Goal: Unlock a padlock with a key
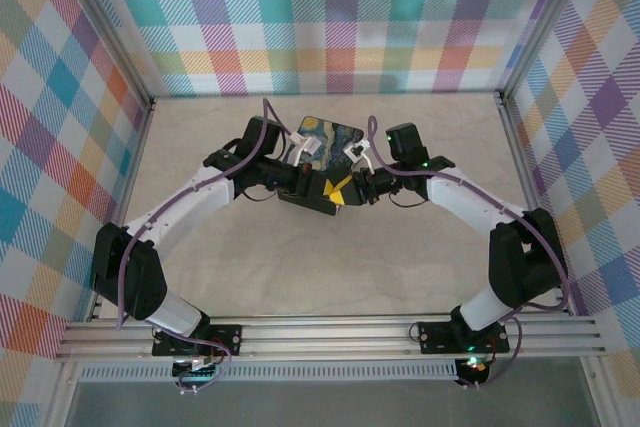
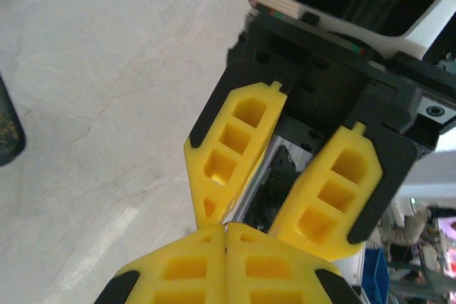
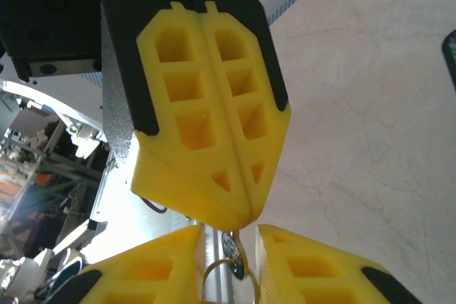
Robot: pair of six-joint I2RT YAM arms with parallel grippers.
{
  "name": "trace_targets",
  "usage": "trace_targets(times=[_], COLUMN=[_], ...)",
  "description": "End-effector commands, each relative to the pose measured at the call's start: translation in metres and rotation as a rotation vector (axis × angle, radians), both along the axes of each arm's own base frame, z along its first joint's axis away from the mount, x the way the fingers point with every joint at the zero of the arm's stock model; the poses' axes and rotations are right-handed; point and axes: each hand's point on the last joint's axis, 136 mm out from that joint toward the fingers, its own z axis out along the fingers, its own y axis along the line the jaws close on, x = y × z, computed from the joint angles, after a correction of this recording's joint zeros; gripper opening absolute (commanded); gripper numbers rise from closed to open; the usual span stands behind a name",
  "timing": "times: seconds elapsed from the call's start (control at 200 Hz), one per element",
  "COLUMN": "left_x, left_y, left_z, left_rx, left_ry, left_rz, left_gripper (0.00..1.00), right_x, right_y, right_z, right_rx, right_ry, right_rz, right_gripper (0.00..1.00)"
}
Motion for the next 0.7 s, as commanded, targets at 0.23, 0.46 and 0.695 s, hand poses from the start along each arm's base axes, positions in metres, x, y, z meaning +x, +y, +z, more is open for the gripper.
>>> trace_targets(times=[0.23, 0.46, 0.695], left_x=[0.05, 0.079, 0.085], left_y=[0.005, 0.007, 0.002], left_z=[-0.011, -0.016, -0.016], left_rx=[0.013, -0.032, -0.075], left_ry=[0.005, 0.03, 0.051], left_rz=[0.256, 0.4, 0.404], left_gripper=[0.0, 0.0, 0.0], right_x=[0.043, 0.074, 0.077], right_y=[-0.019, -0.017, -0.015], right_z=[0.006, 0.005, -0.002], right_rx=[-0.037, 0.034, 0.05], right_ry=[0.095, 0.306, 0.355], right_rz=[-0.289, -0.493, -0.534], right_gripper=[0.37, 0.35, 0.35])
